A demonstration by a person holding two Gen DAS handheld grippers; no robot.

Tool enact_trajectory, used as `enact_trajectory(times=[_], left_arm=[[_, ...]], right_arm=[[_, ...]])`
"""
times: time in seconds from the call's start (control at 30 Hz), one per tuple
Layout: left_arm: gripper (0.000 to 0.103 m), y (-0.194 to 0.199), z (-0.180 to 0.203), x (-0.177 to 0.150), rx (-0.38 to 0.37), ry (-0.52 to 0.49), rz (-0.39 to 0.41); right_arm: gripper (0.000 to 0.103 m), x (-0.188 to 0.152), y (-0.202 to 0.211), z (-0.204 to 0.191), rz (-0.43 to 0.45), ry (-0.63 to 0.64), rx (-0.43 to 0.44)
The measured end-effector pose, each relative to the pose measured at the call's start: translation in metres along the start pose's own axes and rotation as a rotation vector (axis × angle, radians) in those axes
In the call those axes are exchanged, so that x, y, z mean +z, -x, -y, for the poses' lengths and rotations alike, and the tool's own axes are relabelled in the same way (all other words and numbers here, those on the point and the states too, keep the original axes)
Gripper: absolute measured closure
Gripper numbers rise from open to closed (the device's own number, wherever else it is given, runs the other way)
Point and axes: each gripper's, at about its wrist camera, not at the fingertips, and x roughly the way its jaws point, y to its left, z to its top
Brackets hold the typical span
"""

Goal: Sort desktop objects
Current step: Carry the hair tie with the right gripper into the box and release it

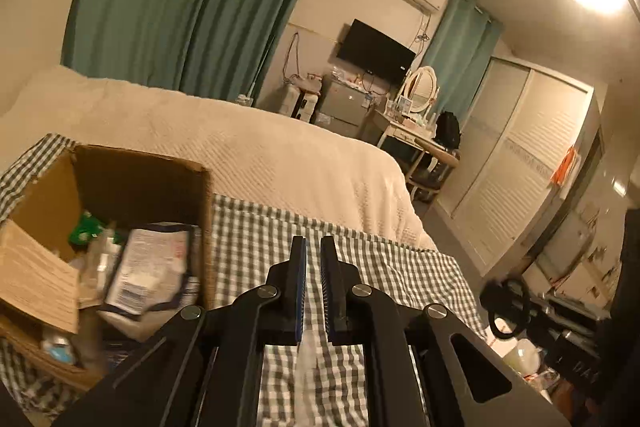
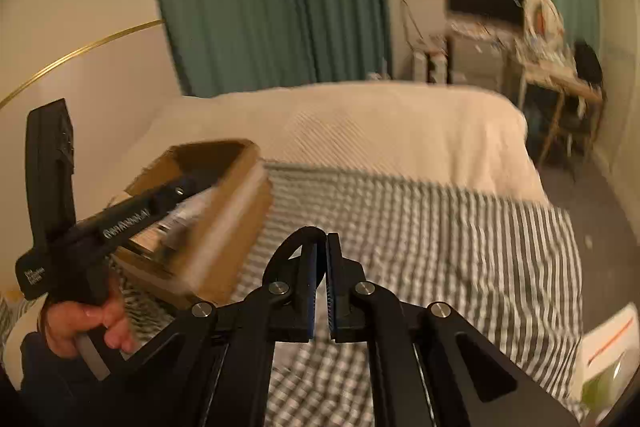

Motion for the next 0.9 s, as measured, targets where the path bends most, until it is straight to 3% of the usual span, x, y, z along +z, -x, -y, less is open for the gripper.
enact_trajectory(times=[0.2,0.37,0.43,0.47,0.5,0.57,0.67,0.83,0.9], left_arm=[[0.095,0.018,-0.067,0.008,0.21,0.109,-0.062],[0.094,0.025,-0.126,0.005,0.353,0.158,-0.124],[0.09,0.021,-0.142,0.002,0.353,0.181,-0.146],[0.083,0.018,-0.149,-0.001,0.352,0.189,-0.158],[0.074,0.016,-0.151,-0.002,0.355,0.191,-0.17],[0.068,0.012,-0.149,-0.002,0.351,0.186,-0.182],[0.062,0.011,-0.131,-0.006,0.316,0.161,-0.188],[0.043,0.009,-0.077,-0.007,0.23,0.055,-0.176],[0.027,0.004,-0.048,-0.015,0.193,0.012,-0.179]], right_arm=[[0.099,0.05,-0.013,-0.08,-0.016,0.093,0.136],[0.097,0.074,-0.072,-0.137,-0.132,0.117,0.208],[0.063,0.077,-0.102,-0.155,-0.214,0.139,0.2],[0.026,0.076,-0.117,-0.163,-0.272,0.163,0.184],[0.019,0.073,-0.134,-0.17,-0.335,0.188,0.129],[0.02,0.064,-0.152,-0.173,-0.468,0.19,0.039],[0.02,0.063,-0.144,-0.162,-0.478,0.124,0.074],[0.019,0.066,-0.1,-0.119,-0.374,0.057,0.009],[0.019,0.06,-0.076,-0.095,-0.315,0.036,-0.033]])
